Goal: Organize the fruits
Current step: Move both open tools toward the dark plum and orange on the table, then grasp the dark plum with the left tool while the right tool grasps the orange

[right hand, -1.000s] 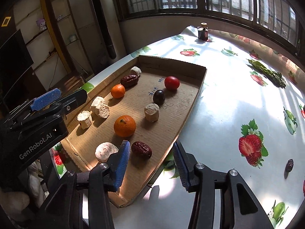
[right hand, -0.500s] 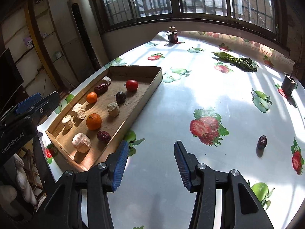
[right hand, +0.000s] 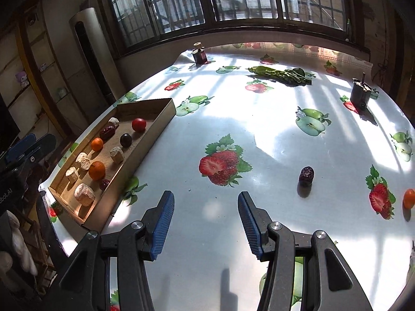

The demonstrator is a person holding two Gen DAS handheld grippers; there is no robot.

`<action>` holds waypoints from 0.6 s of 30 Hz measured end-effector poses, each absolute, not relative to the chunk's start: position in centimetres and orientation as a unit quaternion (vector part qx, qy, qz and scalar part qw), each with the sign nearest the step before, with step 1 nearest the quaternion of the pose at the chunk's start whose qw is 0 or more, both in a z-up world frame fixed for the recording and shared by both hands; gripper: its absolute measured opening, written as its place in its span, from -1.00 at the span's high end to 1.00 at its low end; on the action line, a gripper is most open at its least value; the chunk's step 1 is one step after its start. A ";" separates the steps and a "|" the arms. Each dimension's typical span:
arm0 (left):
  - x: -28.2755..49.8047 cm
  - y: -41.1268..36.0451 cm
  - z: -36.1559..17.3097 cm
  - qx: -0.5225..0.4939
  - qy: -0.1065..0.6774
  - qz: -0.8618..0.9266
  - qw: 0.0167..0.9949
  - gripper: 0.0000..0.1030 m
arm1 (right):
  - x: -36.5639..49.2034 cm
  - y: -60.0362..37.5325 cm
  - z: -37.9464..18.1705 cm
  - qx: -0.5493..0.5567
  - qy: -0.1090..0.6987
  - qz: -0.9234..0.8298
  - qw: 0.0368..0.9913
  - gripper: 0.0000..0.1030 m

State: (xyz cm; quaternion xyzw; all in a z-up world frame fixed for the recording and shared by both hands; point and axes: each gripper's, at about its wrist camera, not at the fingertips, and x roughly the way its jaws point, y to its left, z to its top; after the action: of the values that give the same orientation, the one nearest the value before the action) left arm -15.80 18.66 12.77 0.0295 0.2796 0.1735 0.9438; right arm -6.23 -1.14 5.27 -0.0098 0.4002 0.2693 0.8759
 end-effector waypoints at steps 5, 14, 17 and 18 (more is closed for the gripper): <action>-15.3 17.5 12.6 0.040 0.282 0.165 0.944 -0.53 | -5.8 -3.2 5.1 0.001 0.401 0.256 0.880 -0.08; -11.2 16.3 11.9 -0.007 0.327 0.082 0.941 -0.54 | -4.8 -15.4 7.7 0.042 0.369 0.150 0.916 -0.09; -8.8 13.9 10.8 -0.007 0.350 0.036 0.936 -0.54 | -4.2 -22.0 8.2 0.067 0.368 0.079 0.924 -0.15; -7.9 12.7 10.1 -0.005 0.359 0.013 0.933 -0.54 | -4.0 -23.9 8.2 0.075 0.371 0.060 0.924 -0.15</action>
State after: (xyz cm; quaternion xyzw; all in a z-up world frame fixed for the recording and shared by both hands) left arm -7.91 12.72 10.13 -0.0052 0.3591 0.0131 0.9332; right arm -4.01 -23.93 8.17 0.0751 0.3711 0.0597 0.9236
